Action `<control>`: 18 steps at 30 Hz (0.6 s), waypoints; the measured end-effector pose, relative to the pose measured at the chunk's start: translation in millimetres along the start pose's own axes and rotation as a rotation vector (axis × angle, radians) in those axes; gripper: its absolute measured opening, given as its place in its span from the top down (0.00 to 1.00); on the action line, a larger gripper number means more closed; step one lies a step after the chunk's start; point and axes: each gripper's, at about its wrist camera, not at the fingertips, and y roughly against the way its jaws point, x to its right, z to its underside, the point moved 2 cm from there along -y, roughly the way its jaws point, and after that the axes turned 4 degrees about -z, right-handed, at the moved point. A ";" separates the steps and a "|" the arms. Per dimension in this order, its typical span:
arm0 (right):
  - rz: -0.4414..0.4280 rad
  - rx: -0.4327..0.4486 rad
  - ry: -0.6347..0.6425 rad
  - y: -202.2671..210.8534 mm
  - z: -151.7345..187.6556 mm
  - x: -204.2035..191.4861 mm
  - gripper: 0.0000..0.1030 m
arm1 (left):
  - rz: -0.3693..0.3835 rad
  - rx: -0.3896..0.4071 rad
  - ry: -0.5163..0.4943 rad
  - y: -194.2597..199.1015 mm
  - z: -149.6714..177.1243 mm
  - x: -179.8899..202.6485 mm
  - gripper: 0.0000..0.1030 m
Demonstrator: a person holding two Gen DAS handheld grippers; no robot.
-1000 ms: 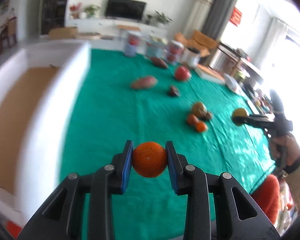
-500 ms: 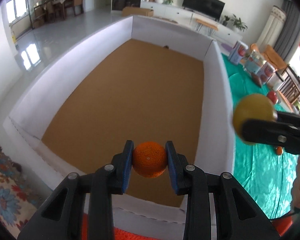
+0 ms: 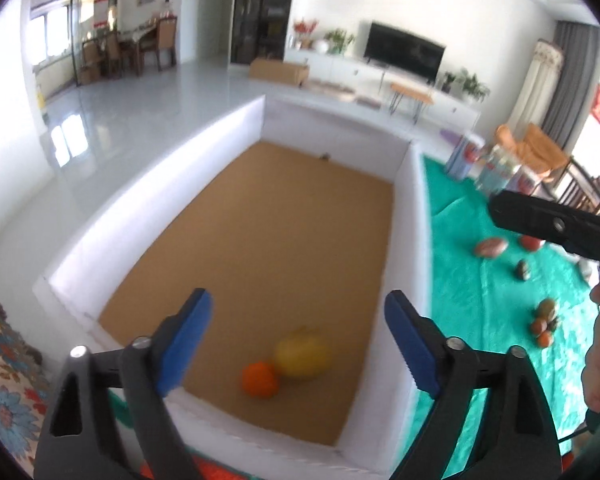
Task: Organize fruits
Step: 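Move both open tools back over the green table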
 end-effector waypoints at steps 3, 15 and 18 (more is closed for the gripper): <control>0.117 0.098 0.041 59.7 28.5 22.4 0.13 | 0.087 0.038 -0.037 15.2 4.5 38.3 0.09; 0.793 0.108 -0.325 214.4 291.3 217.5 0.12 | 0.312 -0.172 -0.310 -55.0 138.2 240.7 0.07; 0.852 0.139 -0.463 241.9 332.9 250.7 0.12 | 0.285 -0.137 -0.397 -67.2 151.1 268.4 0.07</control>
